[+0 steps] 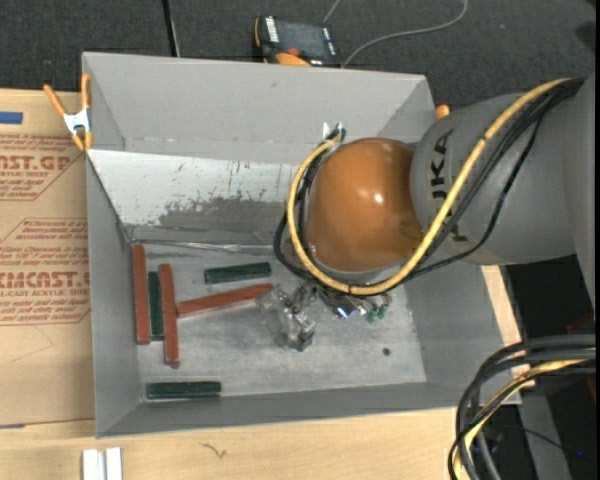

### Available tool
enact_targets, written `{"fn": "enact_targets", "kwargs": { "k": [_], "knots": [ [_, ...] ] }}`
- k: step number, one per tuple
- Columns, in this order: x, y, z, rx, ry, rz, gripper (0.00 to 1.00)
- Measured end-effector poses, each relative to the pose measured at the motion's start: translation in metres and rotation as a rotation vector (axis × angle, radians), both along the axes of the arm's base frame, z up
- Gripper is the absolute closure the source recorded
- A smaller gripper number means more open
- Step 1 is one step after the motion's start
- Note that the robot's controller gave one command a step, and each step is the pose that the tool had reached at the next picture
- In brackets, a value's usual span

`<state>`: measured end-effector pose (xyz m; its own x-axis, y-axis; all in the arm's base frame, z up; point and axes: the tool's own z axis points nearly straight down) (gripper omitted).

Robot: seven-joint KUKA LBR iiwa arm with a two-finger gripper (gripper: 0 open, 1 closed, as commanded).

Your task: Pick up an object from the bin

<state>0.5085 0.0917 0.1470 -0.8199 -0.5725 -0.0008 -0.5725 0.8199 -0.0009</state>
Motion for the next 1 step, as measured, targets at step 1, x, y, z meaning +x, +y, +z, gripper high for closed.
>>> {"fn": "enact_targets", "kwargs": {
  "k": [1],
  "knots": [
    [-0.0003,0.0011,-0.0001,0.002,0.001,0.000,0.00]
  ]
}}
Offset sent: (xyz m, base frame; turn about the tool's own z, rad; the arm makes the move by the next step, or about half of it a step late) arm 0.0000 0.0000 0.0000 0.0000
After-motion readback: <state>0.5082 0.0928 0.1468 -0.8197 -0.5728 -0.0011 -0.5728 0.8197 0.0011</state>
